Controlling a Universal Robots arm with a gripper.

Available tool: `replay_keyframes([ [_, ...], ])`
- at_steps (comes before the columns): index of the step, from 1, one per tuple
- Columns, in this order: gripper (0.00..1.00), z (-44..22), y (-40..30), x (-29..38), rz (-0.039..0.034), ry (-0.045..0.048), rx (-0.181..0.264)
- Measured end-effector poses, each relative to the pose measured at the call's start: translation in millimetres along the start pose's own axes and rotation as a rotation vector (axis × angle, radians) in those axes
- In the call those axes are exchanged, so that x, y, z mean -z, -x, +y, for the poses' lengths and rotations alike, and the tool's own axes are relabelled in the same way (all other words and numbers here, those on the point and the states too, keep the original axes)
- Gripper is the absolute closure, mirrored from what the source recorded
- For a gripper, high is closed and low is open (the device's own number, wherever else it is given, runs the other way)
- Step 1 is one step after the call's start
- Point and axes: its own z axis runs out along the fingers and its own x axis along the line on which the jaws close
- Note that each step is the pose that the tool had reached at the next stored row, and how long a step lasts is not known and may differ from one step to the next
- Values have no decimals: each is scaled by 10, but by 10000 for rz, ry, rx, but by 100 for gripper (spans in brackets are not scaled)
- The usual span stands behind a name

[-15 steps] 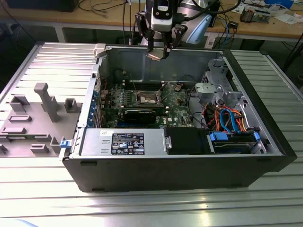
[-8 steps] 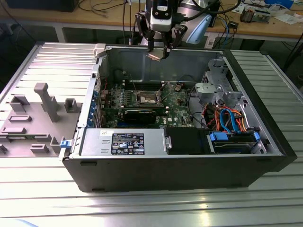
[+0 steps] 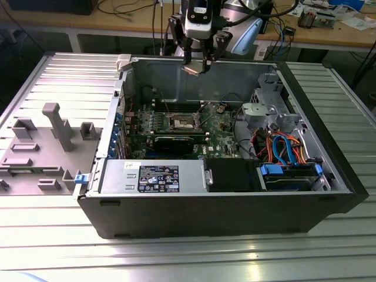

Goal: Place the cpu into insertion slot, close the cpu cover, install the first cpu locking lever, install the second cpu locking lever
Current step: 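Place the cpu into insertion slot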

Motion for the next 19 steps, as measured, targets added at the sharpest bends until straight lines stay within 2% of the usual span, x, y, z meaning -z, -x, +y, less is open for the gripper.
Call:
replay_keyframes([
  [2,47,0,0,0,-25,5,-286],
  [13,47,0,0,0,-59,12,-642],
  [19,47,0,0,0,-62,12,-685],
])
